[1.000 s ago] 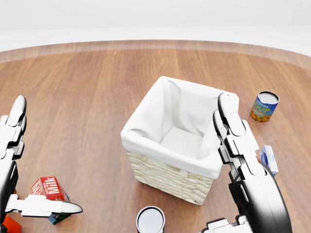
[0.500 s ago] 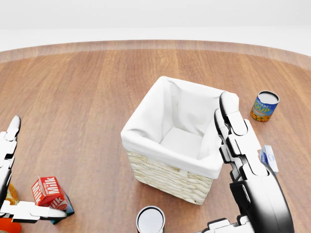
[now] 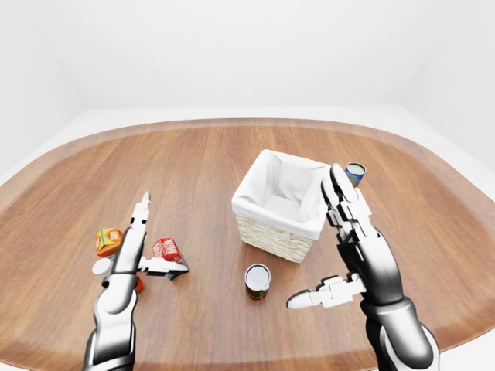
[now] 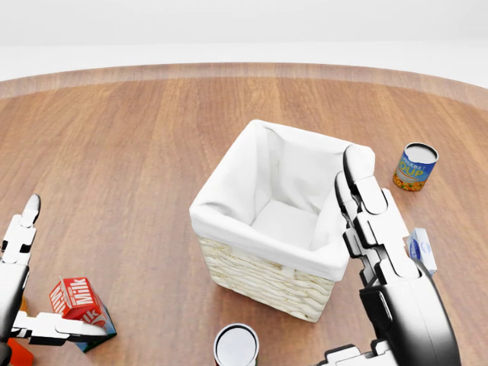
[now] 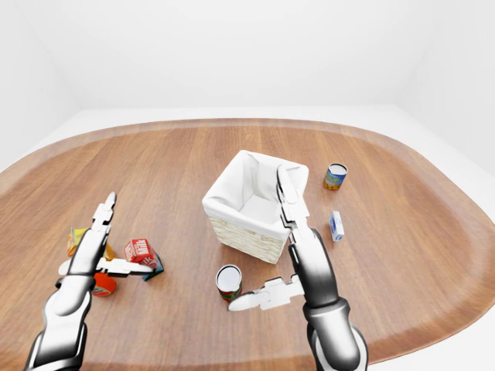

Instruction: Pick the milk and place it in the basket.

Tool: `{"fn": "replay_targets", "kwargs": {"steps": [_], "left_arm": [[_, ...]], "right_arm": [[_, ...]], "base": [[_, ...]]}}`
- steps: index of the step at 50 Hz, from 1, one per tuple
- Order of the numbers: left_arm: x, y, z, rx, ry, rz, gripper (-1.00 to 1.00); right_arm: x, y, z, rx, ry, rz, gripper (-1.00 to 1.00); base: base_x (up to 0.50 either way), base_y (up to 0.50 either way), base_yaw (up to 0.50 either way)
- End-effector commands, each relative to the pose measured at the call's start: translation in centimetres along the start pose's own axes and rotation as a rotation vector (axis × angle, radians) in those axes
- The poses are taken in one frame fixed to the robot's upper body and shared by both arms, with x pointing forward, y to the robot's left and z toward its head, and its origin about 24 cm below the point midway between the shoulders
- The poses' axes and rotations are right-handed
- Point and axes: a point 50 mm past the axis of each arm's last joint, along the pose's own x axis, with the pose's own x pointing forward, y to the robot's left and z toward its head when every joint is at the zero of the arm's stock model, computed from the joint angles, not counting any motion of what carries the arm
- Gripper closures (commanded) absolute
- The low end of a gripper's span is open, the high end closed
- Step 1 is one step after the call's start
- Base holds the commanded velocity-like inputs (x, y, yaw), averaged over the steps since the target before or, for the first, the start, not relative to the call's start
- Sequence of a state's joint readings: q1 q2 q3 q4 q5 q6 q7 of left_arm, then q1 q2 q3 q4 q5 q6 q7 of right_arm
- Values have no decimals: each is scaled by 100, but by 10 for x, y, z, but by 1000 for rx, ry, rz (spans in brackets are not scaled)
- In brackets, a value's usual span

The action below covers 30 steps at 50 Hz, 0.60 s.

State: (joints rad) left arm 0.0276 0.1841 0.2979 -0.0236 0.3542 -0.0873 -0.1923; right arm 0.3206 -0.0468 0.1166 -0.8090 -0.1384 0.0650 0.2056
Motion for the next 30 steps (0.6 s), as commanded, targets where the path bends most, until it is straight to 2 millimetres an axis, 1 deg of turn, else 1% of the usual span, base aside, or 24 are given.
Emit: {"fn": "replay_targets", "kwargs": {"steps": [1,9,11,13,16,17,22,26,30], "left_arm": [[3,-5,-5,3,22,-9,-100],[7,-9,-15,4,66,-12,-100],[10,-12,-23,5,99,-15,-100],[8,-16,-23,-16,100,-40,-100],[7,-17,-25,-1,110,-36,-100],[9,-17,-31,-3,135,-36,-100],[11,-18,-39,1,168,-31,-100],[12,-21,-42,-4,184,-37,-100],[12,-23,-42,-3,181,-44,-100]], "right_arm": [[0,2,0,1,1,5,-100],[-1,1,0,2,2,3,-100],[-1,1,2,2,-1,3,-100],[-2,2,3,3,-3,6,-100],[-2,2,3,3,-5,8,-100],[-2,2,3,4,-4,9,-100],[-2,4,2,4,-2,11,-100],[-2,3,2,5,-2,12,-100],[-2,3,4,6,-4,11,-100]], "base": [[0,0,0],[0,0,0],[0,0,0],[0,0,0],[0,0,0],[0,0,0],[0,0,0],[0,0,0],[0,0,0]]}}
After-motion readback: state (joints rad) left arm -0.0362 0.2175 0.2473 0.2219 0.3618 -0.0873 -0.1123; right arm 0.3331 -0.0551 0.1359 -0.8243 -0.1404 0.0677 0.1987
